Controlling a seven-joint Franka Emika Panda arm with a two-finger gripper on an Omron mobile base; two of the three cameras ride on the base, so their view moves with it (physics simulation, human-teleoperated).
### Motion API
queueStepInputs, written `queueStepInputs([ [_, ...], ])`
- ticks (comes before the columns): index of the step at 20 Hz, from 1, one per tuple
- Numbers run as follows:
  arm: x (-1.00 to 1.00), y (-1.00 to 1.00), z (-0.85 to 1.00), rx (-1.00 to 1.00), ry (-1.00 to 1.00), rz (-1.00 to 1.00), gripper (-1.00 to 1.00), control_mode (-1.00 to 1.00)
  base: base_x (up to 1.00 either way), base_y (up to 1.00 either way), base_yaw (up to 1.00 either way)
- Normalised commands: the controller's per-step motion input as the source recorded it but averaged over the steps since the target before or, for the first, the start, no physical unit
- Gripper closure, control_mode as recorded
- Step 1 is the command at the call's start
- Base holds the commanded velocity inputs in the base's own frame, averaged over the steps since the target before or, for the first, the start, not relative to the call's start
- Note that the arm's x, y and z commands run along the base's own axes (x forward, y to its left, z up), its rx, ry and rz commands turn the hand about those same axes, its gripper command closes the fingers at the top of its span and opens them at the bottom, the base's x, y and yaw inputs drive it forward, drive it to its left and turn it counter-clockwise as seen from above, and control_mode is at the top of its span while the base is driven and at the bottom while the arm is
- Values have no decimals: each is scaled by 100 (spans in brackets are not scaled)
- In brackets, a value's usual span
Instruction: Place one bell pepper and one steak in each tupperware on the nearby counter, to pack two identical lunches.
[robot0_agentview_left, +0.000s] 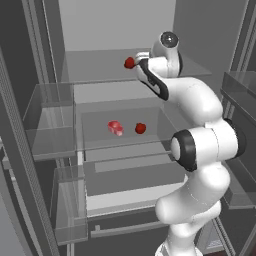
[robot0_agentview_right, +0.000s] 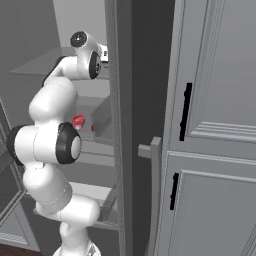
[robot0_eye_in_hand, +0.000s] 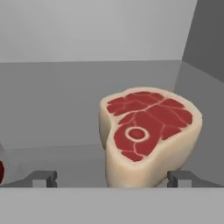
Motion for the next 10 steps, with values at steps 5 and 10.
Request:
queueStepInputs([
  [5, -26, 0, 0, 0, -8, -7, -100, -100, 0, 0, 0],
  [10, 31, 0, -19, 0, 0, -12, -100, -100, 0, 0, 0],
])
